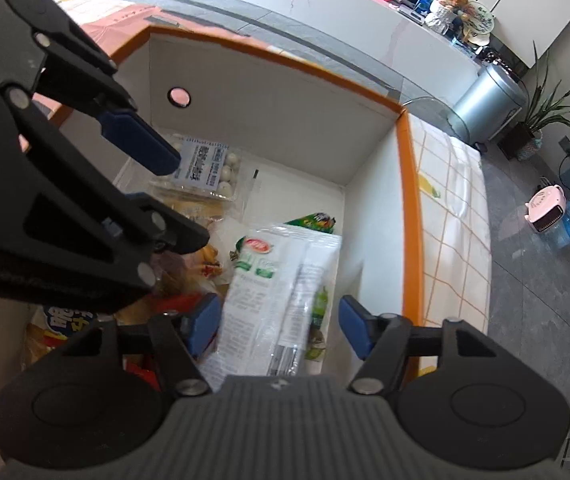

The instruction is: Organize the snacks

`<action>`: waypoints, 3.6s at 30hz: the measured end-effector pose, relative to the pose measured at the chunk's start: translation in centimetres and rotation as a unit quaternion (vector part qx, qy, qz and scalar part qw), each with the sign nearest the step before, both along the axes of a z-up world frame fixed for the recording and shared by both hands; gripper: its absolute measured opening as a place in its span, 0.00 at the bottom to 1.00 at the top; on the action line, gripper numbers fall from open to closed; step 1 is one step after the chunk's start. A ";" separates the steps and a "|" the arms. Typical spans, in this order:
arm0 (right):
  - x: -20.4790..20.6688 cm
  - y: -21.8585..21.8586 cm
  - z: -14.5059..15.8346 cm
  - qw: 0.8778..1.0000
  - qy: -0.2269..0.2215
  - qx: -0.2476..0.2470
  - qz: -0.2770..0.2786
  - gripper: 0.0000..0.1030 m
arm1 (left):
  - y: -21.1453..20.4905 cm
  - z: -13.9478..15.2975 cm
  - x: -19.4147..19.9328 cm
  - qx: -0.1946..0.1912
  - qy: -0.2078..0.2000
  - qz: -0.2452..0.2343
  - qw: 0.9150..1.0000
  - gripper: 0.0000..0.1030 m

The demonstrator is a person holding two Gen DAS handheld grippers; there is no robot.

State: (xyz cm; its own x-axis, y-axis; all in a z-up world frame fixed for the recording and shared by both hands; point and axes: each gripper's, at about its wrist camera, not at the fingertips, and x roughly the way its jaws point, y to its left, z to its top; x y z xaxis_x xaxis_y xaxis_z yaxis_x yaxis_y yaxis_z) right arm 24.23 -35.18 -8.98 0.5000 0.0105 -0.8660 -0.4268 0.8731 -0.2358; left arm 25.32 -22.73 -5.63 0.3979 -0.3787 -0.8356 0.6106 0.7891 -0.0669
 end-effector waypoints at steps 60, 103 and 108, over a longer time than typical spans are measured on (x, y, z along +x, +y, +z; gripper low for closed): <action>-24.4 9.3 7.7 0.931 -0.178 0.176 -0.266 0.84 | 14.9 4.7 -21.2 -0.024 -0.175 0.182 0.967 0.84; -24.0 10.4 7.5 0.933 -0.186 0.160 -0.261 0.88 | 16.0 5.3 -21.2 -0.021 -0.168 0.201 0.965 0.84; -24.0 10.4 7.5 0.934 -0.185 0.163 -0.260 0.88 | 16.0 5.4 -21.3 -0.022 -0.170 0.197 0.965 0.84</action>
